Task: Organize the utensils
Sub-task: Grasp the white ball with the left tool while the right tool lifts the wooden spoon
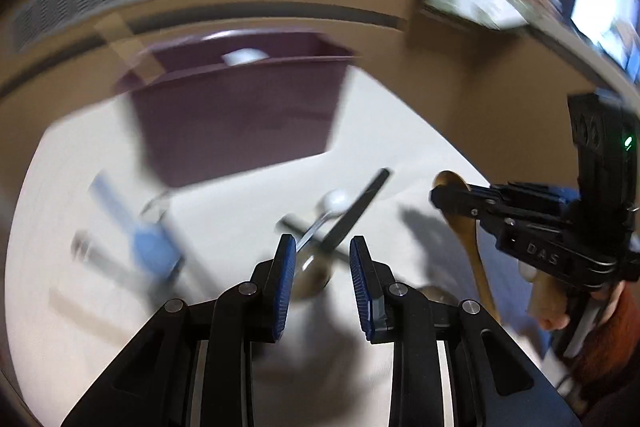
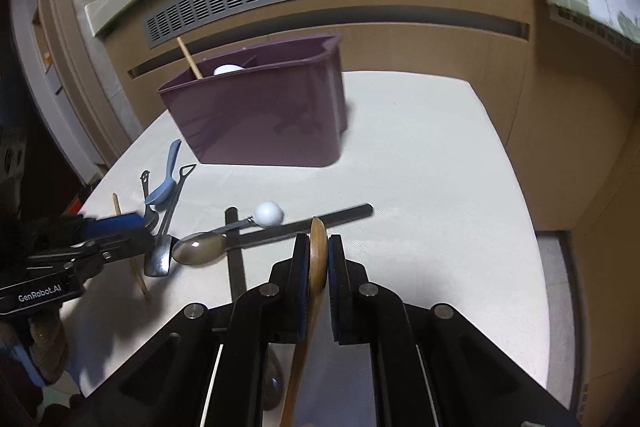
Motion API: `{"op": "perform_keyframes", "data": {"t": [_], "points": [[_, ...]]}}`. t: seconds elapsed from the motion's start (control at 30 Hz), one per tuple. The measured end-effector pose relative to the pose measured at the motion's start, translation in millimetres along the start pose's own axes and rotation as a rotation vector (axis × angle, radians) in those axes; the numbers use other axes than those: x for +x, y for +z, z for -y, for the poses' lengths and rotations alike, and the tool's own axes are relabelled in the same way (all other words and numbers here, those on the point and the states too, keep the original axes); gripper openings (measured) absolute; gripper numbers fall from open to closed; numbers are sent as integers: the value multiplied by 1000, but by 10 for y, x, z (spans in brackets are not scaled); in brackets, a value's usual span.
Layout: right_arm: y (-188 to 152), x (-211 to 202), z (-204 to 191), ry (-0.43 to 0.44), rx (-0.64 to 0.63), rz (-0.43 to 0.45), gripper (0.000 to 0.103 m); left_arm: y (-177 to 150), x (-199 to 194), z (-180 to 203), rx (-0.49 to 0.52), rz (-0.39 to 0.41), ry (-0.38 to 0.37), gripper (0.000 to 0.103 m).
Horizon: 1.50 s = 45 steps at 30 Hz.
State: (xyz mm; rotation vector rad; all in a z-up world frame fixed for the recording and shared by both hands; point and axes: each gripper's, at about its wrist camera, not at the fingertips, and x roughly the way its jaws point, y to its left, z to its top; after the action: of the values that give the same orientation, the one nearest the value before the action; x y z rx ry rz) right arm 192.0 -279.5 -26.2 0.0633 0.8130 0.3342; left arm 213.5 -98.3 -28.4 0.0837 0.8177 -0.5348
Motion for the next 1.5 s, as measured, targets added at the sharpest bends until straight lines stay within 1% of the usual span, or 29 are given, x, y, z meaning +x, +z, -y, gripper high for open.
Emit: {"op": "perform_keyframes", "data": {"t": [0.03, 0.07, 0.1, 0.17, 0.33, 0.5, 0.53, 0.57, 0.63, 0.7, 0.8, 0.97, 1.0, 1.1, 1.13, 1.17, 1.23, 1.3, 1.33, 1.43, 1.5], "points": [[-12, -22, 22, 5, 9, 5, 8, 70, 101, 73, 62, -13, 5, 29], [-24, -53, 52, 9, 19, 11, 8, 117, 179, 111, 100, -25, 16, 29], [-37, -89, 84, 11, 26, 17, 8, 180, 295, 152, 137, -46, 42, 29], [-51, -133, 119, 8, 32, 27, 8, 245, 425, 174, 152, -70, 56, 29], [-65, -162, 193, 12, 51, 32, 8, 347, 687, 152, 132, -147, 95, 29], [-76, -129, 189, 28, 54, 32, 8, 433, 750, 87, 78, -166, 90, 28], [-78, -121, 185, 29, 54, 31, 8, 444, 761, 57, 64, -168, 92, 27], [-78, -116, 173, 32, 52, 30, 8, 435, 762, 26, 50, -167, 92, 24], [-77, -118, 151, 31, 46, 34, 8, 409, 718, -66, 14, -144, 94, 23], [-76, -142, 117, 28, 39, 42, 8, 365, 616, -183, -40, -102, 91, 23], [-59, -164, 86, 32, 32, 47, 8, 244, 313, -347, -135, -17, 66, 23], [-30, -135, -7, 32, 9, 42, 8, 104, -183, -402, -188, 110, 94, 23], [-22, -128, -34, 31, -3, 37, 8, 45, -320, -462, -203, 141, 96, 23], [-10, -134, -52, 5, -29, 18, 8, 16, -634, -520, -242, 210, 93, 23], [-13, -144, -35, -6, -34, 6, 10, 9, -749, -562, -255, 239, 87, 23], [-21, -148, -21, -11, -39, -10, 12, 35, -779, -485, -261, 254, 85, 23], [-68, -168, 10, -20, -55, -43, 13, 7, -967, -509, -279, 300, 69, 23], [-148, -183, 24, -31, -69, -77, 19, -17, -1142, -540, -286, 329, 57, 23], [-203, -178, 23, -37, -73, -104, 24, -20, -1187, -547, -288, 342, 49, 23], [-317, -153, 17, -65, -67, -151, 24, -40, -1219, -573, -300, 358, 37, 23], [-363, -70, 23, -106, -55, -188, 24, -70, -1225, -599, -313, 354, 30, 23]]}}
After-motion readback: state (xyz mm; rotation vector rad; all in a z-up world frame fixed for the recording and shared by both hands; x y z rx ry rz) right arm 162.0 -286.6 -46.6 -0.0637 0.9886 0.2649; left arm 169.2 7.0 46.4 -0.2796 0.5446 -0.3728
